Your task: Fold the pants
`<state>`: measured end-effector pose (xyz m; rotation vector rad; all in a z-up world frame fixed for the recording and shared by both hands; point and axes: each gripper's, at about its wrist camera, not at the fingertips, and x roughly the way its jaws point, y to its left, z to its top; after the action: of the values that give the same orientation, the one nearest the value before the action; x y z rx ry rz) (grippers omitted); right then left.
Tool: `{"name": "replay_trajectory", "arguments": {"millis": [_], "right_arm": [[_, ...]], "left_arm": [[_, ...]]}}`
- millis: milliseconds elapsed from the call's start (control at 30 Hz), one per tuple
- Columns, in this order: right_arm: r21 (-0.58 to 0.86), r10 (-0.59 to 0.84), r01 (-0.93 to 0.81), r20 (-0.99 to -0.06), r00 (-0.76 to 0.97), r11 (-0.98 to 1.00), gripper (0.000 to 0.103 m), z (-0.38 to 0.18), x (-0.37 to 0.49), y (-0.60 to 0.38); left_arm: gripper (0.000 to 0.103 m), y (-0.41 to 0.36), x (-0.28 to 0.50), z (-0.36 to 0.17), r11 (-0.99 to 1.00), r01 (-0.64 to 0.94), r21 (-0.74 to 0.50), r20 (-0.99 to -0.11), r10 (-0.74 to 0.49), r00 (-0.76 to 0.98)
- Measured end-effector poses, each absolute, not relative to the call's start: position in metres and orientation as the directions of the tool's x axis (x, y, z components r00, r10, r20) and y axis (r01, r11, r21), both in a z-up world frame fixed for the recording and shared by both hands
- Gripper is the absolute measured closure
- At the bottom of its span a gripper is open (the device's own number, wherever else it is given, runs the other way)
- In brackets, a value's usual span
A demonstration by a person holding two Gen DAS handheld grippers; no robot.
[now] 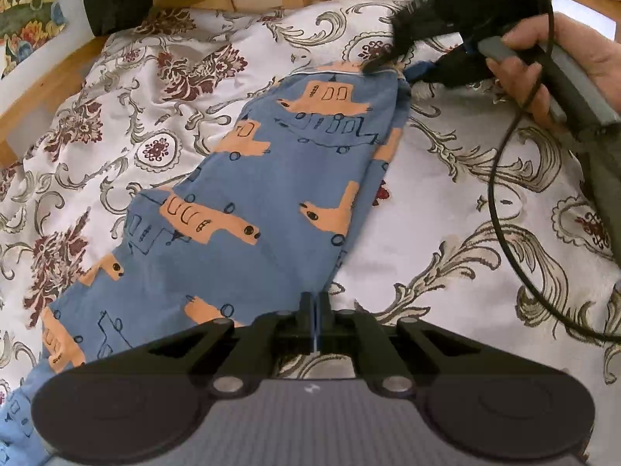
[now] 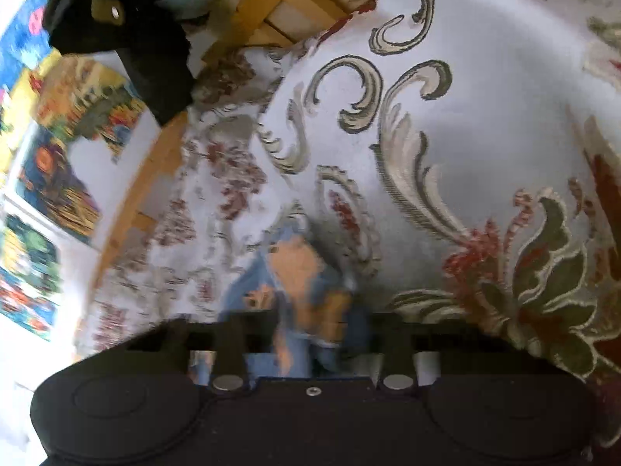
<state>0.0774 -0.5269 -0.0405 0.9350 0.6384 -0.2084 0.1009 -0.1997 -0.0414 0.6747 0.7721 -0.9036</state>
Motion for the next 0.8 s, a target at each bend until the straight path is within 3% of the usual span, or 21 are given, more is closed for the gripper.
{"name": "replay_trajectory", "arguments": {"millis": [133, 233, 333, 367, 433, 633, 800], "right_arm": [[0.567, -0.013, 0.393, -0.558, 0.830, 0.724, 0.090, -0.017, 0.070, -0.512], [0.309, -0.144, 0.329, -0.495, 0.857, 0.893, 0.090, 0.015, 0.057, -0.479], [0.161, -0.220, 0.381, -0.592, 0.775, 0.910, 0.089, 0.006, 0.060, -0.467], [0.156, -0.228, 0.417, -0.645, 0.730, 0.895, 0.089, -0.001, 0.065, -0.472], [0.192, -0.215, 0.469, -0.699, 0.682, 0.862, 0.089, -0.010, 0.070, -0.486], [0.057, -0.310, 0.462, -0.667, 0.677, 0.885, 0.087, -0.004, 0.068, -0.468], [0.119, -0.281, 0.492, -0.697, 0.660, 0.863, 0.074, -0.009, 0.071, -0.480]], "left_arm": [[0.095, -0.200, 0.106, -0.039, 0.472, 0.871, 0.133, -0.812, -0.453, 0.369], [0.086, -0.197, 0.108, -0.037, 0.487, 0.870, 0.082, -0.806, -0.481, 0.345], [0.066, -0.193, 0.105, -0.035, 0.479, 0.877, 0.047, -0.806, -0.501, 0.316], [0.056, -0.191, 0.103, -0.035, 0.477, 0.878, 0.032, -0.803, -0.511, 0.307], [0.050, -0.186, 0.101, -0.032, 0.480, 0.877, 0.010, -0.792, -0.531, 0.300], [0.033, -0.148, 0.108, -0.020, 0.593, 0.805, -0.028, -0.752, -0.543, 0.374], [0.028, -0.097, 0.131, -0.022, 0.780, 0.625, -0.034, -0.754, -0.431, 0.496]]}}
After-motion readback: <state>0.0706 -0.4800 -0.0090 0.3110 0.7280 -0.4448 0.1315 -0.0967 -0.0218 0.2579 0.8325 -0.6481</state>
